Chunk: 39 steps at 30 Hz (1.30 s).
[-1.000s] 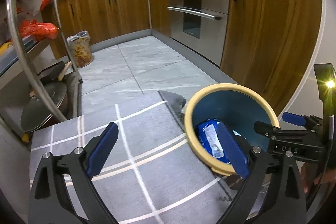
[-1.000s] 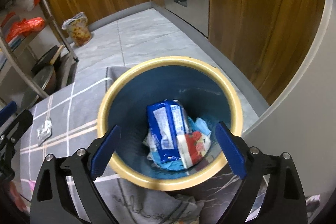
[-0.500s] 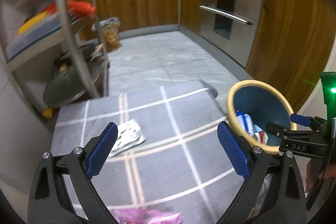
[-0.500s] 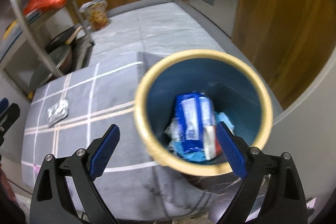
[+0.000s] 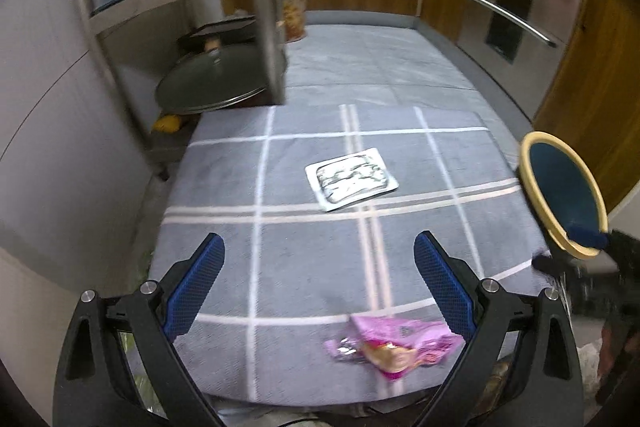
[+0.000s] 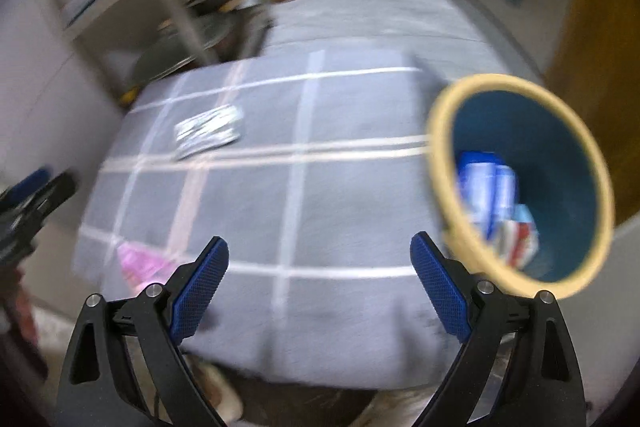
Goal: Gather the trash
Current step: 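Move both tools back over the foil tray and pink wrapper on the mat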
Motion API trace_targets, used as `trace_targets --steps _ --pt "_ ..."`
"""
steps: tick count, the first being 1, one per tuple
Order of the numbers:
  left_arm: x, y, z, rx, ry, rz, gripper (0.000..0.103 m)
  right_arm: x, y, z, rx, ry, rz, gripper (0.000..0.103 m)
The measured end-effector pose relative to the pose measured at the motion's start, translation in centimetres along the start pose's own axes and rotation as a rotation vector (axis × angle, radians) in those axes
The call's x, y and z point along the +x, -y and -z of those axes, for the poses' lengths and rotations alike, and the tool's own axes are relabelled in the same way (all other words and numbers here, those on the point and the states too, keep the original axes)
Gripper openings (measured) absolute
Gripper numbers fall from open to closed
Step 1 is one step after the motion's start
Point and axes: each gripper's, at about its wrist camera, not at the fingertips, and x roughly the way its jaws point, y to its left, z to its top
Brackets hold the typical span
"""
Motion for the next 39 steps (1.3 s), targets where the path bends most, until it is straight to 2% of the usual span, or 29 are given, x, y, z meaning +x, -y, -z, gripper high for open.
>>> trace_targets --steps 4,6,8,12,14,16,18,19,22,25,30,33,39 --pt "-0.3 -1.0 -0.1 -0.041 0.009 0.011 0.094 0.5 -3.6 0.9 -0.158 -0.022 -0.054 0.086" --pt "-0.3 -0.9 -0.2 -0.036 0.014 0.011 0.094 1.0 -4.6 1.3 -0.192 -0.055 -0.085 0.072" --pt "0.0 -0.8 -0.3 -0.032 0.010 0.014 0.094 1.5 -5.6 1.8 -0.236 -0.098 -0.136 0.063" --pt "0.4 -0.7 -0.5 -0.034 0.007 0.022 0.094 2.5 -7.4 2.7 -0.303 -0.151 -0.190 0.049" --pt "0.6 -0.7 -0.5 -0.031 0.008 0.024 0.094 2.9 -7.8 2.9 -0.318 -0.163 -0.200 0.046" --pt "0.8 -0.7 -0.5 -0.022 0.007 0.018 0.094 3.4 -8.2 2.8 -0.317 -0.164 -0.222 0.034" --pt "1.0 -0.8 -0.6 -0.024 0.003 0.013 0.094 3.5 -8.4 2.8 -0.322 -0.166 -0.236 0.010" --pt "1.2 -0.9 -0.7 -0.027 0.003 0.011 0.094 3.5 -8.4 2.8 -0.339 -0.164 -0.242 0.003" --pt "1.7 -1.4 -1.0 -0.051 -0.001 0.002 0.094 2.9 -7.9 2.3 -0.339 -0.128 -0.246 0.001" --pt "2.5 -1.8 -1.4 -0.080 -0.010 -0.005 0.094 2.3 -6.2 1.3 -0.265 -0.082 -0.246 0.001" --pt "4.1 -1.2 -2.1 -0.081 -0.020 -0.006 0.094 1.4 -2.6 -0.6 -0.134 0.012 -0.155 0.001" --pt "5.3 0.1 -2.7 -0.026 -0.023 -0.011 0.094 1.3 -0.5 -1.3 -0.067 0.036 -0.125 0.001" --pt "9.1 3.6 -3.6 0.202 -0.018 0.001 0.094 1.5 2.7 -1.5 -0.005 0.045 -0.043 0.001"
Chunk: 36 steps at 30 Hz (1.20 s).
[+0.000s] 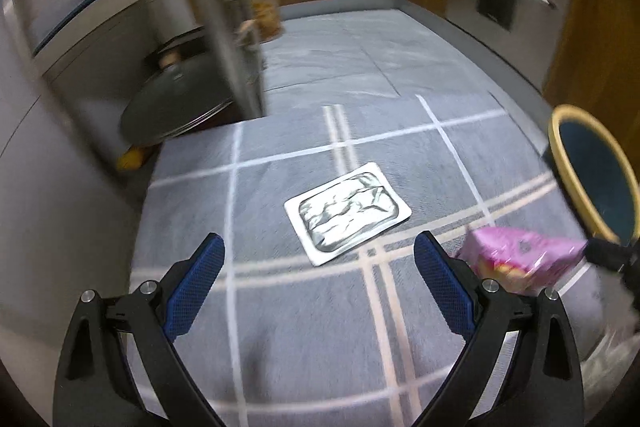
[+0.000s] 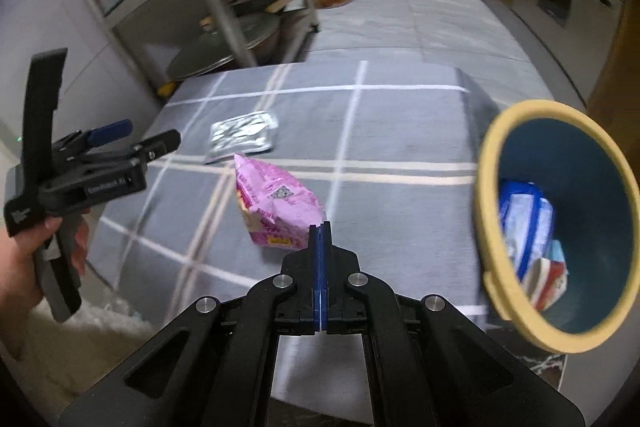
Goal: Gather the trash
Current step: 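Move both tools back over the foil tray and pink wrapper on the mat, then grasp the foil tray with the left tool while the right tool grasps the pink wrapper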
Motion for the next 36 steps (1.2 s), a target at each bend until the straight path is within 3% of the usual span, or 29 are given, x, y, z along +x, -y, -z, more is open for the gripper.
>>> trace_targets --steps 4,11,15,17,20,23,26,28,30,33,36 --pt "2.6 1.3 -0.5 0.066 -0.040 0.037 0.094 0.2 2.0 -0.4 0.071 0.004 0.047 0.001" --pt "7.1 3.6 -1.1 0.317 -0.122 0.095 0.094 0.4 4.1 -1.2 0.125 0.020 0.030 0.001" --pt "9.2 3.1 -1.5 0.401 -0.172 0.158 0.095 0.8 4.6 -1.6 0.140 0.021 0.018 0.001" --pt "9.5 3.0 -1.9 0.426 -0.156 0.169 0.097 1.1 4.5 -2.0 0.145 0.020 0.014 0.001" --pt "10.3 2.5 -2.5 0.420 -0.167 0.223 0.097 1.6 4.4 -2.4 0.153 0.018 0.012 0.001" --pt "11.0 1.6 -2.6 0.350 -0.195 0.281 0.098 2.0 4.0 -2.6 0.140 0.014 0.015 0.001" --pt "11.0 1.3 -2.5 0.328 -0.203 0.299 0.097 2.3 3.9 -2.7 0.143 0.011 0.023 0.001" --pt "10.8 1.2 -2.5 0.318 -0.204 0.295 0.092 2.4 3.7 -2.8 0.141 0.008 0.029 0.001" --pt "10.5 0.7 -2.6 0.293 -0.196 0.281 0.072 2.3 3.6 -2.8 0.133 0.010 0.033 0.001" --pt "10.3 0.1 -2.4 0.281 -0.204 0.265 0.063 2.1 3.3 -2.8 0.124 0.014 0.042 0.001" --pt "9.9 0.3 -2.0 0.293 -0.212 0.257 0.061 1.9 3.1 -2.8 0.118 0.016 0.048 0.001"
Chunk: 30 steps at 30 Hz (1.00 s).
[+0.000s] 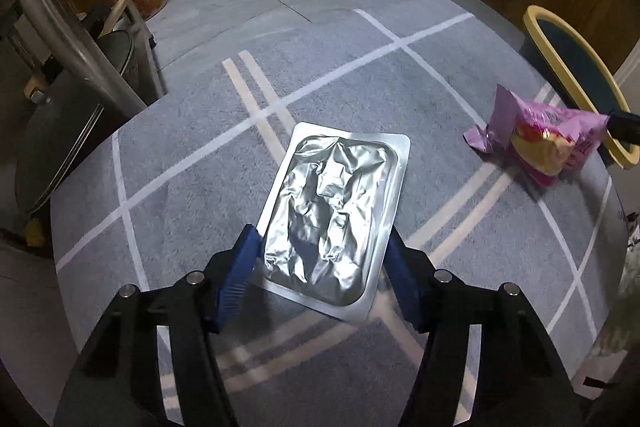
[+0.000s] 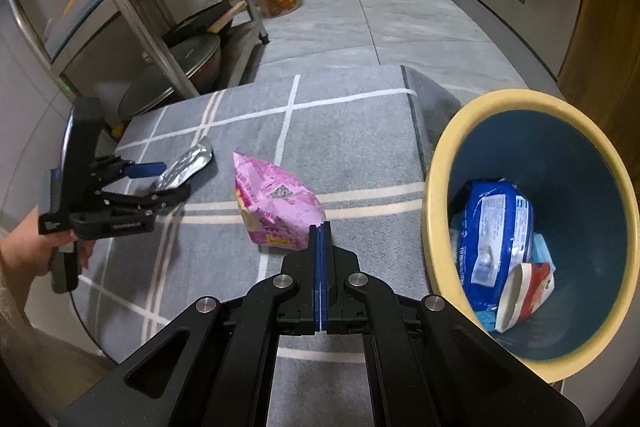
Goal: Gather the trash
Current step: 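Grasp the foil tray with the left tool while the right tool grasps the pink wrapper, then carry the foil tray and pink wrapper over the blue bin with both tools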
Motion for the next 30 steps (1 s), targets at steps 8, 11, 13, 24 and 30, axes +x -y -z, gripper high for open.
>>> trace_targets --steps 8,11,13,24,30 --pt "-2.0 1.4 -0.1 -0.016 0.031 0.012 0.030 -1.6 -0.1 0.0 -0.015 0.029 0.015 0.001" --pt "-2.6 2.1 0.0 -0.001 0.037 -0.026 0.026 -2.4 0.3 0.2 -0.007 0.043 0.025 0.001" --pt "-3.3 2.5 -0.1 -0.010 0.047 -0.022 0.022 -3.0 0.7 0.2 0.001 0.056 0.030 0.001" --pt "-7.4 6.1 -1.2 -0.007 0.117 -0.022 0.010 -6.0 1.4 0.4 0.012 0.114 0.047 0.001" --pt "-9.9 8.7 -2.7 -0.007 0.183 -0.003 0.010 -7.7 3.1 0.5 0.049 0.155 0.084 0.001"
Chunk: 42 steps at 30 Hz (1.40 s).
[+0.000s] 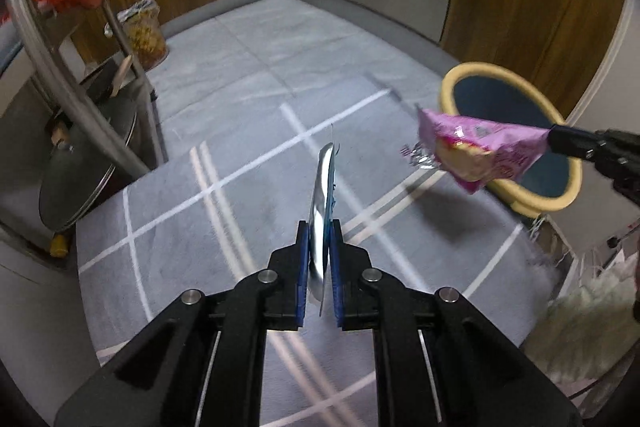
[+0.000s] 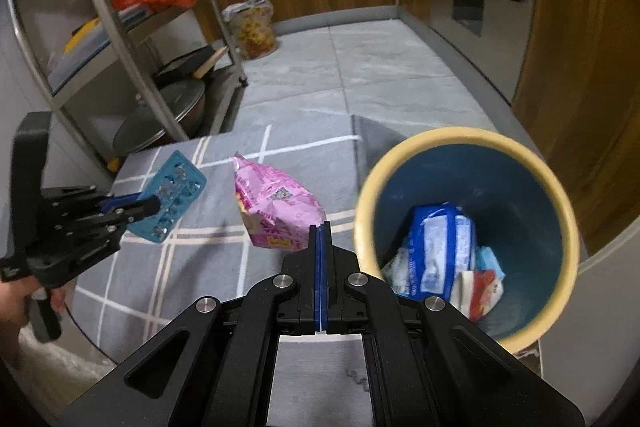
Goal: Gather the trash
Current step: 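Carry the foil tray and pink wrapper over the blue bin with both tools, then open both tools to drop the foil tray and wrapper into the bin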
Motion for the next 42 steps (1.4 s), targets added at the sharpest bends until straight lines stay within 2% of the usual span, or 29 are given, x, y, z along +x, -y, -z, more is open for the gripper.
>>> trace_targets --steps 9,12,15,18,21,25,31,34,35,36,37,38,40,42 --pt "-1.6 6.3 -3.5 0.055 0.121 0.126 0.010 -2.1 5.6 -0.8 0.130 0.077 0.100 0.001" --pt "-1.2 8.8 -4.3 0.116 0.136 0.143 0.010 -2.6 7.3 -0.7 0.155 0.091 0.143 0.001" --pt "-0.6 11.5 -5.2 0.162 0.126 0.191 0.010 -2.8 9.0 -0.8 0.171 0.083 0.179 0.001" --pt "0.1 13.2 -6.5 0.161 0.147 0.247 0.010 -2.6 11.7 -0.6 0.257 0.092 0.186 0.001" --pt "1.7 15.1 -7.5 0.164 0.133 0.284 0.010 -1.7 13.5 -0.1 0.313 0.060 0.206 0.001" --pt "4.3 17.6 -8.0 0.210 0.099 0.299 0.010 -0.2 15.1 0.3 0.337 0.005 0.252 0.001" --pt "7.5 19.7 -7.7 0.242 0.038 0.283 0.010 1.1 16.1 0.7 0.393 -0.049 0.227 0.001" --pt "7.9 19.2 -7.7 0.228 0.036 0.278 0.011 1.2 15.8 0.6 0.372 -0.053 0.237 0.006" --pt "7.9 18.9 -7.8 0.215 0.037 0.275 0.014 1.2 15.8 0.6 0.371 -0.056 0.236 0.011" --pt "7.8 18.4 -7.8 0.199 0.041 0.276 0.021 1.2 15.8 0.7 0.371 -0.060 0.233 0.020" --pt "7.7 18.1 -7.8 0.187 0.047 0.274 0.027 1.2 15.7 0.8 0.372 -0.060 0.225 0.026" --pt "7.3 17.9 -7.6 0.181 0.054 0.269 0.038 1.1 15.6 0.8 0.369 -0.056 0.221 0.032" --pt "6.7 17.4 -7.5 0.175 0.068 0.256 0.039 0.9 15.3 0.7 0.350 -0.054 0.234 0.033" --pt "5.9 16.8 -7.4 0.163 0.074 0.243 0.040 0.5 15.0 0.8 0.343 -0.052 0.233 0.038"
